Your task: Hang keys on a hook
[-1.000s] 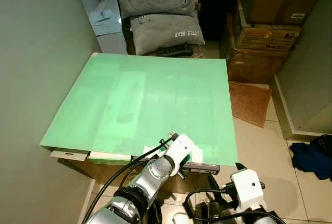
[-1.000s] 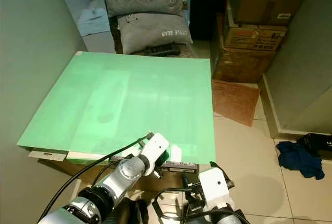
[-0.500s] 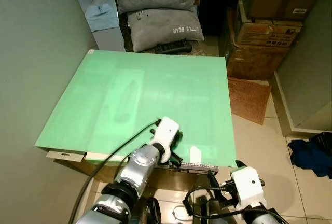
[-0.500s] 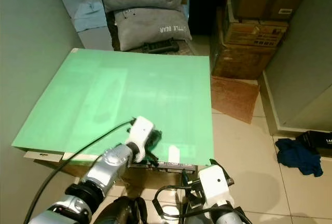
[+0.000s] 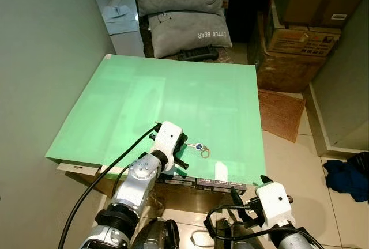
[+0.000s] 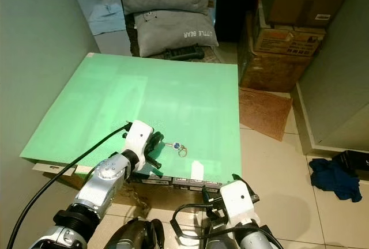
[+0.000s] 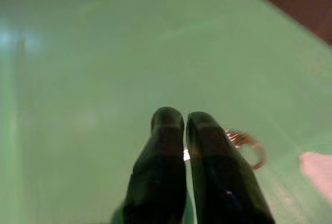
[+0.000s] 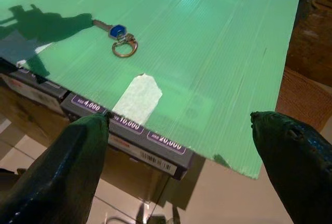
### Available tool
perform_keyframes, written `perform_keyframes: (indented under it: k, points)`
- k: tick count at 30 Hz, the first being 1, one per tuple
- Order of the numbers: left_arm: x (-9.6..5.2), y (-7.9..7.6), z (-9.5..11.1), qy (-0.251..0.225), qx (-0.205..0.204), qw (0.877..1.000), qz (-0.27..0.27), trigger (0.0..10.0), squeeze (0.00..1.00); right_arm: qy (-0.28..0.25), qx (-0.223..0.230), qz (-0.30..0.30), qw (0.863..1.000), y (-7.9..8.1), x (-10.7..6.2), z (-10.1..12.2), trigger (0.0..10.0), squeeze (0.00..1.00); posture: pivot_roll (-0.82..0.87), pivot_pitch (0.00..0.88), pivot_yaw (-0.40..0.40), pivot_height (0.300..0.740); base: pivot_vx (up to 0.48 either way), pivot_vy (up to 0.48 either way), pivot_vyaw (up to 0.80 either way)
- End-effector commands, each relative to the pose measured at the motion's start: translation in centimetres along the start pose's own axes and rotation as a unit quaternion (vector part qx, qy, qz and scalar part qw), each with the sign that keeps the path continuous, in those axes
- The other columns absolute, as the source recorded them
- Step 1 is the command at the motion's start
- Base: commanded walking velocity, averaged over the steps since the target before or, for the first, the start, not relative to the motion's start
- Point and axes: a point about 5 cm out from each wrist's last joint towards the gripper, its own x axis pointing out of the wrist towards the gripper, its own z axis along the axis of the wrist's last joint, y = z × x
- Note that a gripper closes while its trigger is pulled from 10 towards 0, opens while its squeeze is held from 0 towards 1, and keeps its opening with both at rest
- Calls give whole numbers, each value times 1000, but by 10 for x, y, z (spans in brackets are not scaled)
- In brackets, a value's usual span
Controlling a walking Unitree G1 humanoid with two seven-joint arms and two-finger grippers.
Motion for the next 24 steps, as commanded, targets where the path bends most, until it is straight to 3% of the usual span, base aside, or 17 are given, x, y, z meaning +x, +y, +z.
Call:
perform_keyframes:
  k: [1, 5, 11, 19, 24]
  points:
    - [5, -11, 1, 2, 13, 1000, -21, 10000, 1000, 3, 3, 5, 1000, 1, -1, -2, 10000, 0, -161, 159, 64, 699, 0, 0, 0]
    - [16, -30, 2, 14, 23, 999, -46, 10000, 1000, 3, 2, 8, 1000, 2, -2, -2, 10000, 0, -172, 157, 64, 699, 0, 0, 0]
    - [23, -44, -3, 38, 30, 997, -60, 10000, 1000, 3, 3, 6, 1000, 3, -3, -2, 10000, 0, -181, 160, 68, 699, 0, 0, 0]
    - [31, -41, -6, 67, 49, 996, -19, 10000, 1000, 3, 11, 6, 1000, 7, -8, -2, 10000, 0, -186, 182, 76, 699, 0, 0, 0]
    - [34, -42, -4, 70, 50, 996, -25, 10000, 1000, 4, 12, 6, 1000, 8, -9, -2, 10000, 0, -189, 192, 78, 699, 0, 0, 0]
